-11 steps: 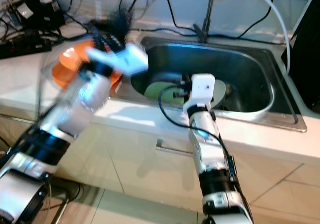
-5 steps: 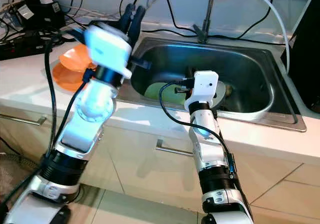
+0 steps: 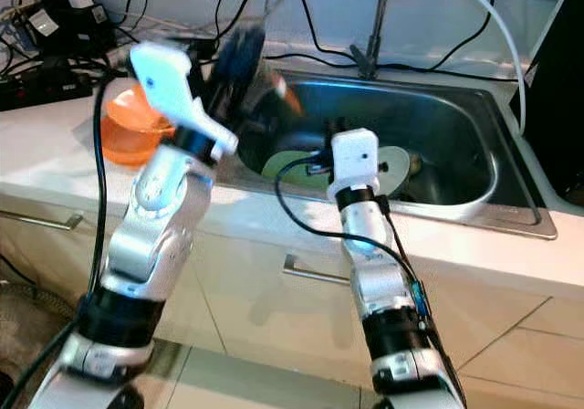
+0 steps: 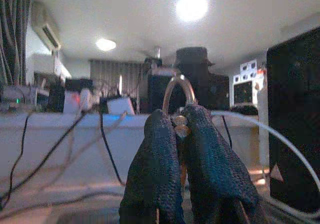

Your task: Kitchen organization

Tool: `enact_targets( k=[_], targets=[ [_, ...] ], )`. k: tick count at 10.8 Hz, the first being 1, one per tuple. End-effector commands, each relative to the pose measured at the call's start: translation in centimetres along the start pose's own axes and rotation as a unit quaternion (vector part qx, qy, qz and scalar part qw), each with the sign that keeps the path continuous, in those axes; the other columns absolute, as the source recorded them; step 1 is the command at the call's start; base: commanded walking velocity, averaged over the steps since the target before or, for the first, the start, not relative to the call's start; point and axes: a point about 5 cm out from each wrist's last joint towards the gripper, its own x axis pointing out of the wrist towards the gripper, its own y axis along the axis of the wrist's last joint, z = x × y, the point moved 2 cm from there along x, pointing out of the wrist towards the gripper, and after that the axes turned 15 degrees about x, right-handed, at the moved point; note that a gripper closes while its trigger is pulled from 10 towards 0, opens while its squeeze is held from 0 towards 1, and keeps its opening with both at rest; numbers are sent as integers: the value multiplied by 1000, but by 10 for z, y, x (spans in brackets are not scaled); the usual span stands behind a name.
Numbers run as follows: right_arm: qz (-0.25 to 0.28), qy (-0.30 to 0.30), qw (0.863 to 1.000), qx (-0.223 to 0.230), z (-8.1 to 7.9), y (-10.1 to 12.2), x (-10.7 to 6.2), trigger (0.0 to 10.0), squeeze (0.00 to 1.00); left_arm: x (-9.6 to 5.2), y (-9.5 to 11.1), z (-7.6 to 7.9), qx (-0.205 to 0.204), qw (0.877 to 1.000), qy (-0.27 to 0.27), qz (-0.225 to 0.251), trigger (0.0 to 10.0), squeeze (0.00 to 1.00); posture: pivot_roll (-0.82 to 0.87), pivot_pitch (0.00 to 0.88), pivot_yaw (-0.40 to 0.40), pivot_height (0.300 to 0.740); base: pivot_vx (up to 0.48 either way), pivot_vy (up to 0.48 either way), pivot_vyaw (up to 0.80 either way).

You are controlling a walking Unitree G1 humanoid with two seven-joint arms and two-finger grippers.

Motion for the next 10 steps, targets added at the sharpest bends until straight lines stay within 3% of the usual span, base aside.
enact_targets(
  k=[1, 4, 6, 10],
  targets=[
    [13, -2, 1000, 1, -2, 7, 0, 10000, 0, -4, -6, -3, 3, 1000, 1, -13, 10000, 0, 141, 27, 30, 740, 0, 0, 0],
    [25, -5, 1000, -14, 3, 14, -4, 10000, 0, -18, -21, -14, 30, 998, 4, -46, 10000, 0, 128, 35, 30, 740, 0, 0, 0],
    [7, 32, 999, -21, -11, 7, -15, 10000, 0, -28, -28, -13, 12, 998, -1, -64, 10000, 0, 123, 36, 29, 740, 0, 0, 0],
    [-4, 76, 996, -41, -12, 7, -19, 10000, 0, -30, -35, -4, -21, 996, -37, -77, 10000, 0, 116, 29, 27, 740, 0, 0, 0]
  ],
)
